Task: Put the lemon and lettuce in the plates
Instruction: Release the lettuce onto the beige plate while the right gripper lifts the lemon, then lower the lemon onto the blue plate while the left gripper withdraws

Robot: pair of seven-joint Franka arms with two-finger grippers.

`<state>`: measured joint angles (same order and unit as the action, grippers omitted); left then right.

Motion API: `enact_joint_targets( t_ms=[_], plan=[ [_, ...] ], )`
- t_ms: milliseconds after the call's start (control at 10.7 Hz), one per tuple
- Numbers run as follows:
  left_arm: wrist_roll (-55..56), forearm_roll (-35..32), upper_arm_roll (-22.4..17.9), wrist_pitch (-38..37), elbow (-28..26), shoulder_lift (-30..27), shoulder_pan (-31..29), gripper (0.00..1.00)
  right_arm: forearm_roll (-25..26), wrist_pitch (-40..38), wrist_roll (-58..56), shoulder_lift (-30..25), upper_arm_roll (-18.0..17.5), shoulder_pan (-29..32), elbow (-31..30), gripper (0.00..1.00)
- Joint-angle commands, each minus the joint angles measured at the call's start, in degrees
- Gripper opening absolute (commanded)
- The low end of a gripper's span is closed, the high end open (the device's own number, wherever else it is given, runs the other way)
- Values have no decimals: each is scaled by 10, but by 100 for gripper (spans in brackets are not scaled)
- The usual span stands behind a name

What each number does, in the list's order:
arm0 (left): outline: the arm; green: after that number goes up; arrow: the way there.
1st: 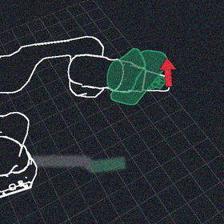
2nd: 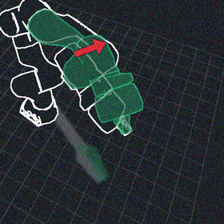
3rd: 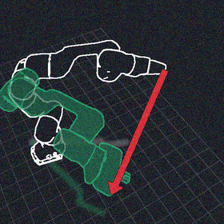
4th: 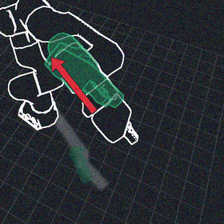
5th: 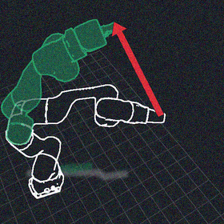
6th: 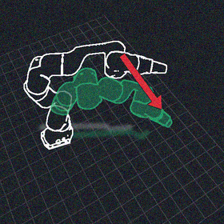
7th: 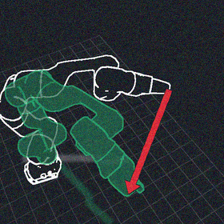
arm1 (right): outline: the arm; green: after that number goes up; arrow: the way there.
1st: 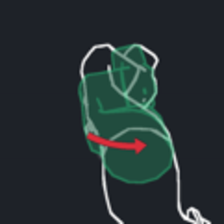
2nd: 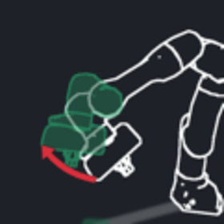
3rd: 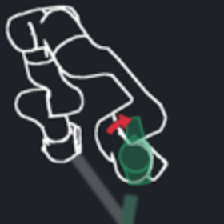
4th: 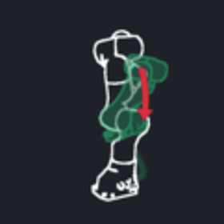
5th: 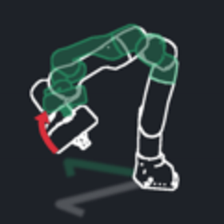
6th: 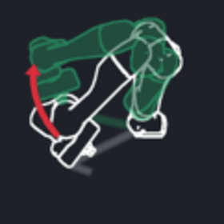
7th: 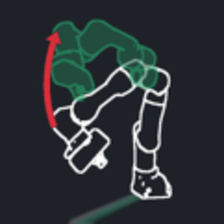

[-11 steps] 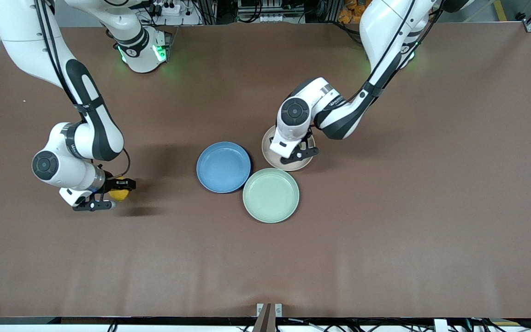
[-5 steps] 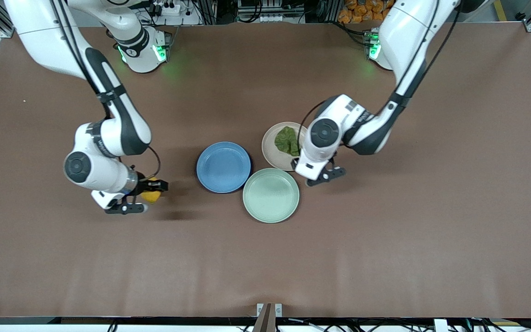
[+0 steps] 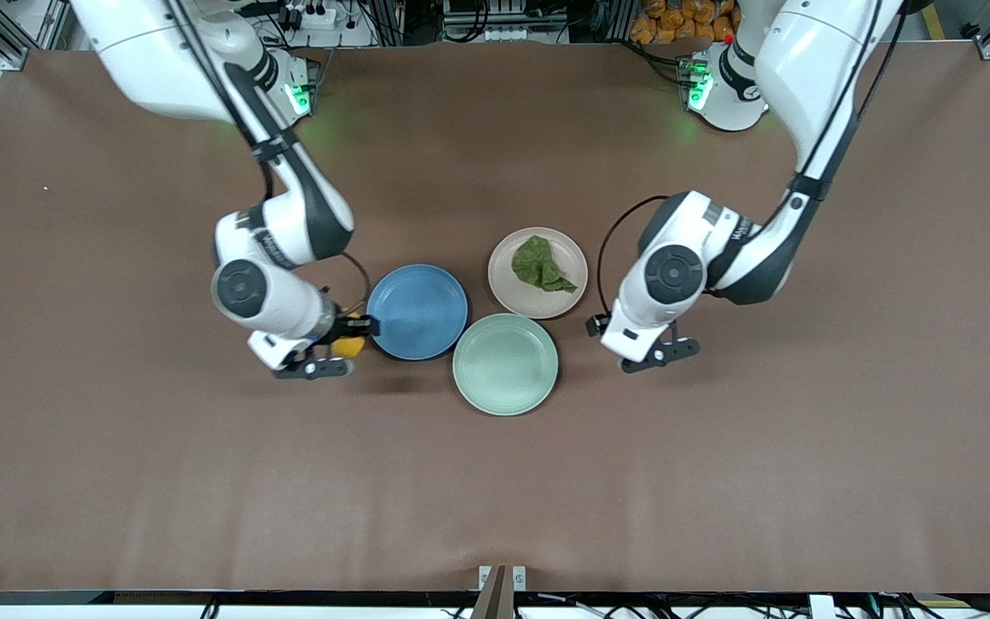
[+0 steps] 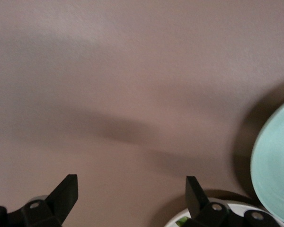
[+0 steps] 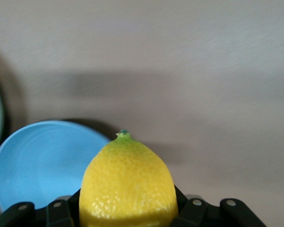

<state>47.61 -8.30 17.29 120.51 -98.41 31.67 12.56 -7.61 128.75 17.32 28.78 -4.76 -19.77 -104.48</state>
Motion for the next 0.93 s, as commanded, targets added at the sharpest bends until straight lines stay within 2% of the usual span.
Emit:
enact_joint_targets(
  t_ms=[0, 280, 373, 467, 560, 653, 840],
  plan=[
    [-52, -22, 3, -59, 2, -33, -26, 100, -5, -3, 43, -2, 4, -39, 2, 34],
    [-109, -39, 3, -68, 15, -64, -74, 100, -5, 18, 68, 10, 4, -65, 1, 34],
    [-110, -31, 4, -78, 15, -74, -91, 100, -5, 25, 69, 21, 4, -71, 1, 34],
    [-109, 4, 3, -81, 22, -82, -99, 100, -4, 46, 80, 31, 4, -80, -1, 34],
    [-106, 34, -5, -81, 28, -85, -93, 100, -1, 61, 87, 43, 4, -84, -1, 34],
    [-112, 33, -18, -81, 25, -98, -87, 100, 0, 72, 87, 51, 4, -85, -1, 34],
    [-117, 39, -20, -81, 25, -108, -85, 100, 3, 84, 87, 62, 4, -89, -1, 34]
  ],
)
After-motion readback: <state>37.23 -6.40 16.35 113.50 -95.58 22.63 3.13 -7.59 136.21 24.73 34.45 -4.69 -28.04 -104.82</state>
